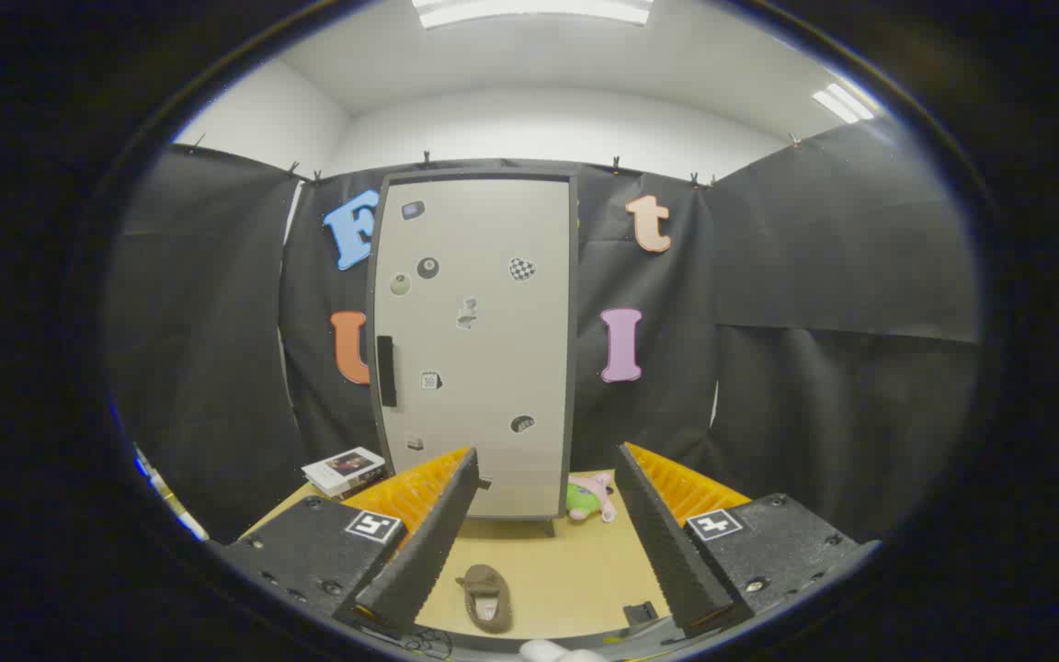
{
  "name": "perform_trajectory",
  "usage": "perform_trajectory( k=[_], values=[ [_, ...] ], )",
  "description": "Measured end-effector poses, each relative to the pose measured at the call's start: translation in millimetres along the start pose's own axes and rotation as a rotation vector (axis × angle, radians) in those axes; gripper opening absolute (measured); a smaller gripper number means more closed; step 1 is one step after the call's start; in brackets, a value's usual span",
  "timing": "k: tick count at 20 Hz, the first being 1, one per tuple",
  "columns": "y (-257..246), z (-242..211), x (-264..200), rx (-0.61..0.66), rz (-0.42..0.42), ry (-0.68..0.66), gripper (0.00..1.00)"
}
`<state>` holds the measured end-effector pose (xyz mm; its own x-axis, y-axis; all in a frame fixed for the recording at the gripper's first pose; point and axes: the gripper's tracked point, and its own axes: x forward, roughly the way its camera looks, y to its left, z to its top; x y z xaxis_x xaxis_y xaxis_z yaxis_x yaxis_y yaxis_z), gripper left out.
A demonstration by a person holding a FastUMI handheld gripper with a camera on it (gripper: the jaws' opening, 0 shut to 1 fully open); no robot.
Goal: Open the shoe cabinet door, grab the shoes and put them into the shoe cabinet, then close the shoe cabinet door.
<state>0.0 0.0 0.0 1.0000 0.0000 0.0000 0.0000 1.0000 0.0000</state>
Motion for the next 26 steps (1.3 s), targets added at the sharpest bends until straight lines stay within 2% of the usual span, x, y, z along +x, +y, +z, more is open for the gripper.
perform_trajectory(
  k=[8,15,20,26],
  values=[
    [9.8,-2.4,13.2,0.000,-0.014,0.011,0.98],
    [27.2,-1.5,30.3,-0.001,0.013,0.004,0.98],
    [43.2,-8.8,61.5,-0.021,0.023,0.013,0.98],
    [97.5,-19.1,131.8,0.028,0.101,0.053,0.98]
  ],
)
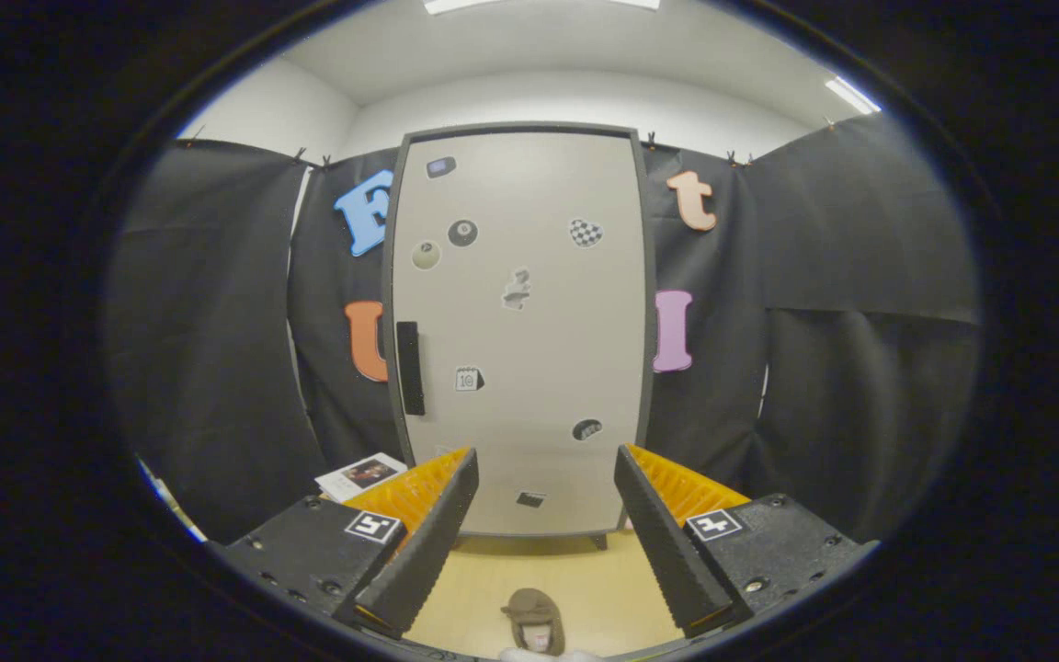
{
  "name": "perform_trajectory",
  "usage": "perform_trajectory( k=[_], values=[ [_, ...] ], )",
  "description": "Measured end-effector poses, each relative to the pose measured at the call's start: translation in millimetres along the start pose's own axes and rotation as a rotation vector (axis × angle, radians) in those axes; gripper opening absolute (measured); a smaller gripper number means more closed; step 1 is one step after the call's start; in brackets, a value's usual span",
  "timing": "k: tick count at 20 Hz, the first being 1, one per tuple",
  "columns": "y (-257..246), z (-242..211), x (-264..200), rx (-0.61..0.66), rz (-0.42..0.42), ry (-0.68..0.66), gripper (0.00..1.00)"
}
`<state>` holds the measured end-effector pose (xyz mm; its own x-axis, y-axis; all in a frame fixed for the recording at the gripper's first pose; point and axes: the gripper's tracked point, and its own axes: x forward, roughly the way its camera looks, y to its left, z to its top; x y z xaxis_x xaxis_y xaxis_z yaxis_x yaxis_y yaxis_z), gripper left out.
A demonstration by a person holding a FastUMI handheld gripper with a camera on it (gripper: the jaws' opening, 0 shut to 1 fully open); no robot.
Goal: Open the shoe cabinet door, grab the shoes and put them into the shoe cabinet, then close the shoe cabinet door.
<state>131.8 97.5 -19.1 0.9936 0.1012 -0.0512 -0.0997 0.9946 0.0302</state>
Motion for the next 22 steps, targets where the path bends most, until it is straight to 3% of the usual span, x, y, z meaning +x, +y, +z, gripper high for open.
perform_trajectory(
  k=[7,15,19,21,22],
  values=[
    [84.4,16.2,102.2,-0.034,0.149,-0.024,0.98],
    [151.3,21.2,195.3,-0.011,0.212,0.001,0.97],
    [157.0,15.8,217.8,-0.008,0.183,0.026,0.88],
    [159.7,11.8,223.5,-0.003,0.185,0.044,0.80],
    [159.2,12.1,224.8,0.008,0.172,0.045,0.70]
  ],
)
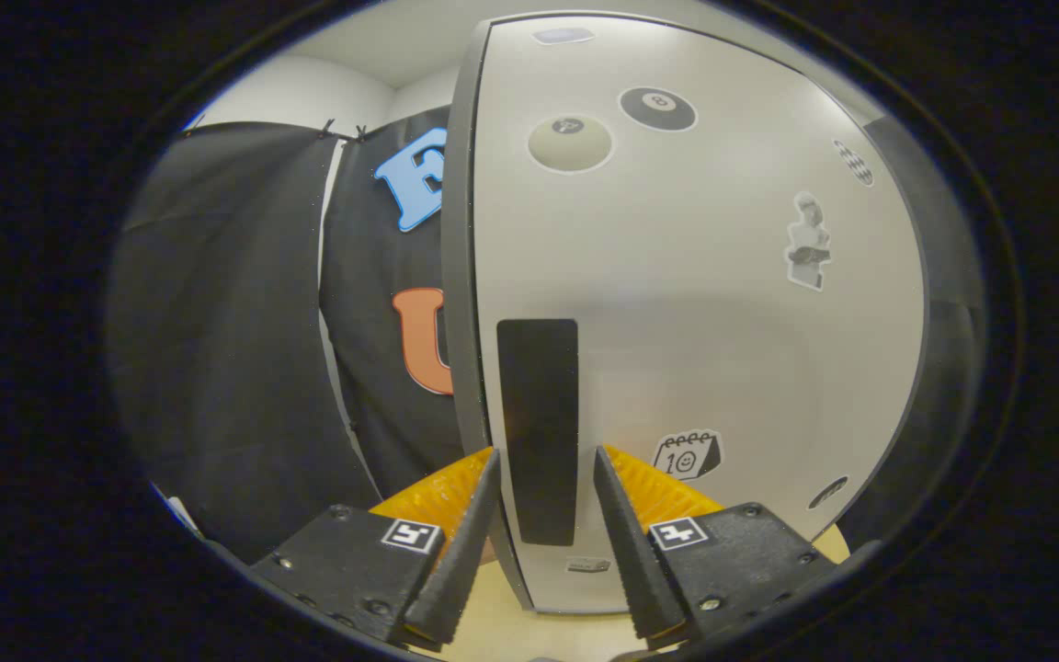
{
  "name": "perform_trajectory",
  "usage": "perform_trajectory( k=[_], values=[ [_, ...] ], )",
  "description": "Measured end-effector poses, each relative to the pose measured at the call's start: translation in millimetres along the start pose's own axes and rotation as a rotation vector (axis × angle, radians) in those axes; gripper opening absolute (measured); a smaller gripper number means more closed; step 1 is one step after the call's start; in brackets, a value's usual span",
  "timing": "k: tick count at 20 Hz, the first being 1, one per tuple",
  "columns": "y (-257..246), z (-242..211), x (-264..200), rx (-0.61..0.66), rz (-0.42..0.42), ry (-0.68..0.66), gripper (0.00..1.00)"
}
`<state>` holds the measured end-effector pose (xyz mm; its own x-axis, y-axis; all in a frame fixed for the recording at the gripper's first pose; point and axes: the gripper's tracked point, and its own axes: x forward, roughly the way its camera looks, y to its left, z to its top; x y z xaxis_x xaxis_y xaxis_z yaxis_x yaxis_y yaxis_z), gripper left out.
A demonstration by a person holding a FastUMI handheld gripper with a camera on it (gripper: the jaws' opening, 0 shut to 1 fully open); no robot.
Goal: Open the shoe cabinet door, grab the shoes and put them into the shoe cabinet, then close the shoe cabinet door.
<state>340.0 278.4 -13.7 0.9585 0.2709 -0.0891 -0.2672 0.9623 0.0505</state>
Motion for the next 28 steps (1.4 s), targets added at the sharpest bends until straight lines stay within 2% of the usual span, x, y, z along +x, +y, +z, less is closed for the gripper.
perform_trajectory(
  k=[2,6,8,13,21,28],
  values=[
    [-0.5,-0.1,2.1,0.007,-0.026,-0.004,0.55],
    [-0.4,-2.0,3.4,-0.022,-0.075,0.004,0.41],
    [-2.2,-3.0,2.1,-0.015,-0.082,0.005,0.40],
    [-1.6,-3.1,-11.1,-0.021,-0.025,0.023,0.34],
    [-20.2,-19.4,-109.6,-0.052,0.047,0.022,0.30],
    [-59.3,-29.7,-196.5,-0.055,0.037,0.021,0.28]
  ],
)
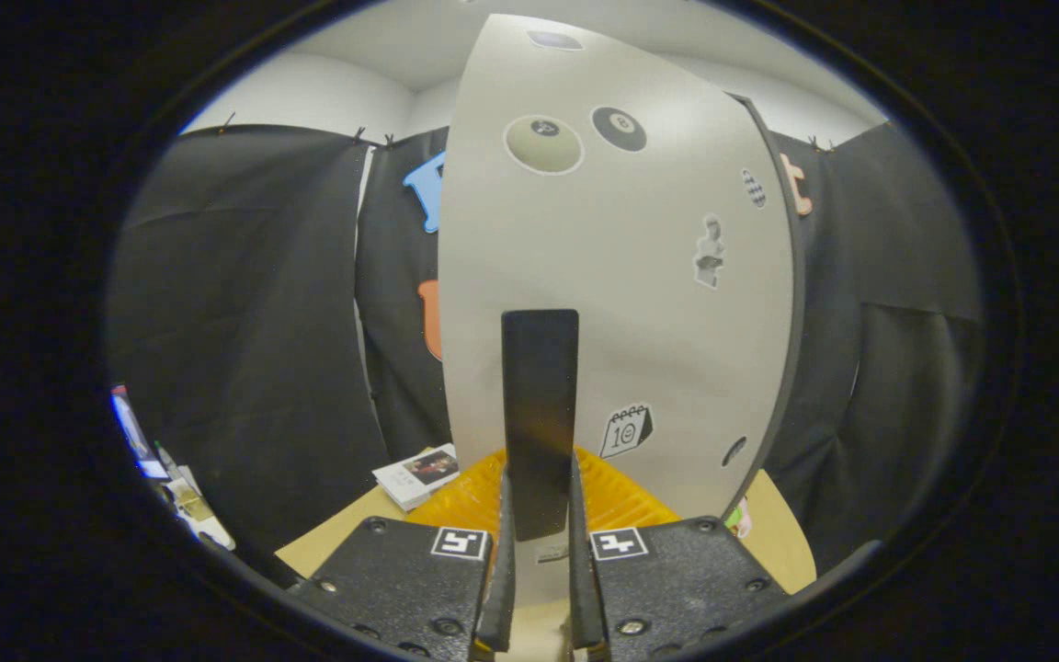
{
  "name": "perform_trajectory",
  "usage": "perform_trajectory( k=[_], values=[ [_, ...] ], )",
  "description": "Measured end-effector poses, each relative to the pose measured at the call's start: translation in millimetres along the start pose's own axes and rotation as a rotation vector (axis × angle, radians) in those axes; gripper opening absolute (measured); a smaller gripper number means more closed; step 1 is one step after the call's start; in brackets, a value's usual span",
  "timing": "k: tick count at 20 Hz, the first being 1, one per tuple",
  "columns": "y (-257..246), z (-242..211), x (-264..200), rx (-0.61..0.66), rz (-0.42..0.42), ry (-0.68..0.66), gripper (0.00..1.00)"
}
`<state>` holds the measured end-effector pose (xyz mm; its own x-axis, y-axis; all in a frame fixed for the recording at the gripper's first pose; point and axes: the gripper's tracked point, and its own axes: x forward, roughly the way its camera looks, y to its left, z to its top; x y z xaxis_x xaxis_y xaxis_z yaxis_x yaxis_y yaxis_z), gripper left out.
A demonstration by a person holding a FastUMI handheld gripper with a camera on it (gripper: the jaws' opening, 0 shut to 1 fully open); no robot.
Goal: Open the shoe cabinet door, grab the shoes and put them into the shoe cabinet, then close the shoe cabinet door.
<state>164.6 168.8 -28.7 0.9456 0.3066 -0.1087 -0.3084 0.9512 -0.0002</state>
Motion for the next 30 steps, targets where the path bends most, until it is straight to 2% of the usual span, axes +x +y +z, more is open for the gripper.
perform_trajectory(
  k=[9,12,17,20,23,26,30],
  values=[
    [-76.3,-17.8,-95.8,0.018,-0.121,0.017,0.22],
    [-89.2,-19.5,-104.4,-0.002,-0.125,0.022,0.18],
    [-98.2,-20.2,-111.6,-0.024,-0.072,0.025,0.15],
    [-117.1,-22.7,-123.4,0.014,-0.048,0.027,0.15],
    [-153.4,-22.4,-139.4,-0.003,-0.079,0.023,0.14],
    [-190.8,-24.8,-151.3,0.041,-0.117,0.012,0.08],
    [-223.9,-23.1,-162.4,0.028,-0.147,0.020,0.04]
  ],
)
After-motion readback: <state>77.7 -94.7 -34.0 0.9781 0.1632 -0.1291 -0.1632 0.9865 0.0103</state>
